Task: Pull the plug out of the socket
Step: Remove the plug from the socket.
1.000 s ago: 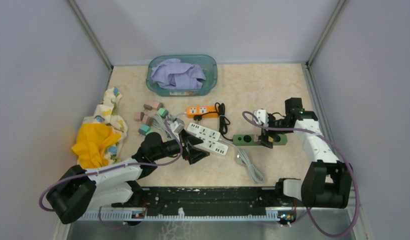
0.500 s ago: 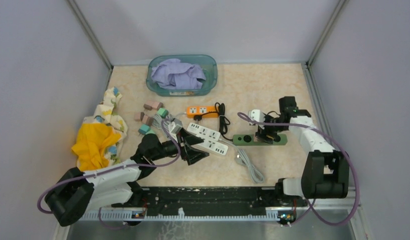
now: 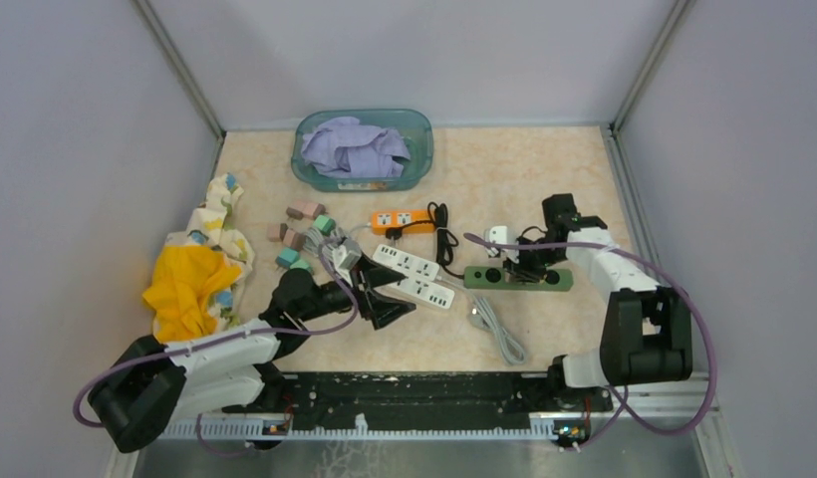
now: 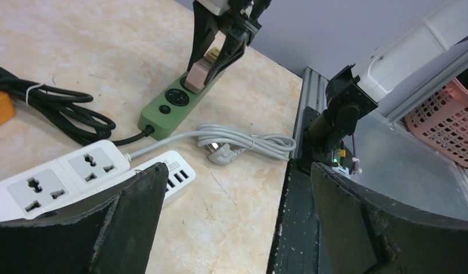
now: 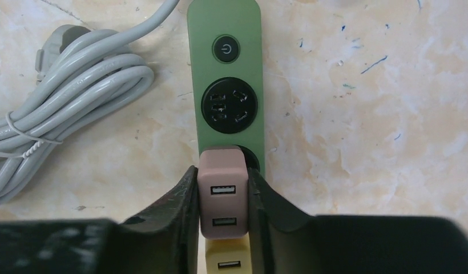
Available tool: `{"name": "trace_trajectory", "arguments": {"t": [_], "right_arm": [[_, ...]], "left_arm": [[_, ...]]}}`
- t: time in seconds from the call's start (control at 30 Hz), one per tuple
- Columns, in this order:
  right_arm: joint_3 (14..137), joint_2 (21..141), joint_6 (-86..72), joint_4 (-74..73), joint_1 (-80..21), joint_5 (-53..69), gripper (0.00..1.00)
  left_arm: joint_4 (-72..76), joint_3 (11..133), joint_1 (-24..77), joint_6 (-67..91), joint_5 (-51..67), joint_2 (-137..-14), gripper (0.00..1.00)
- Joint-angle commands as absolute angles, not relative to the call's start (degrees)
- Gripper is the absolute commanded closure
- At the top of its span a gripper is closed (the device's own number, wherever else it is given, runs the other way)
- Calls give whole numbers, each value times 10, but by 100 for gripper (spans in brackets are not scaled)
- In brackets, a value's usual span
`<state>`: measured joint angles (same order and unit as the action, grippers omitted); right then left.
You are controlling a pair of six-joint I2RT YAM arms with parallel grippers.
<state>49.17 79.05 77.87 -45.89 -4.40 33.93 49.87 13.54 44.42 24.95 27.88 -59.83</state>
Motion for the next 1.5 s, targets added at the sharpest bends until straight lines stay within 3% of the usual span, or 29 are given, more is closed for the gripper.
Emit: {"name": "trace_trajectory", "arguments": {"t": [0.0,0.07,0.33,0.57,0.77,0.87,1.47], "right_arm": [[511,793,806,-482,-50,359,90],[515,792,813,-492,-53,373,100],[499,763,877,-507,-62,434,100],[501,771,951,-543,-79,464,100],[503,774,929,-525,-92,466,100],[507,774,919,-524,-92,468,100],[512,774,915,-528,-92,477,100]], "left_arm": [[573,125,445,187,278,-612,0],[612,122,446,166,276,-636,0],[630,207,446,76,319,-782,2],[626,292,490,-95,304,-922,8],[599,402,508,-128,307,-1034,21],[579,443,524,-146,300,-1078,23],[437,526,546,-196,270,-1162,30]]}}
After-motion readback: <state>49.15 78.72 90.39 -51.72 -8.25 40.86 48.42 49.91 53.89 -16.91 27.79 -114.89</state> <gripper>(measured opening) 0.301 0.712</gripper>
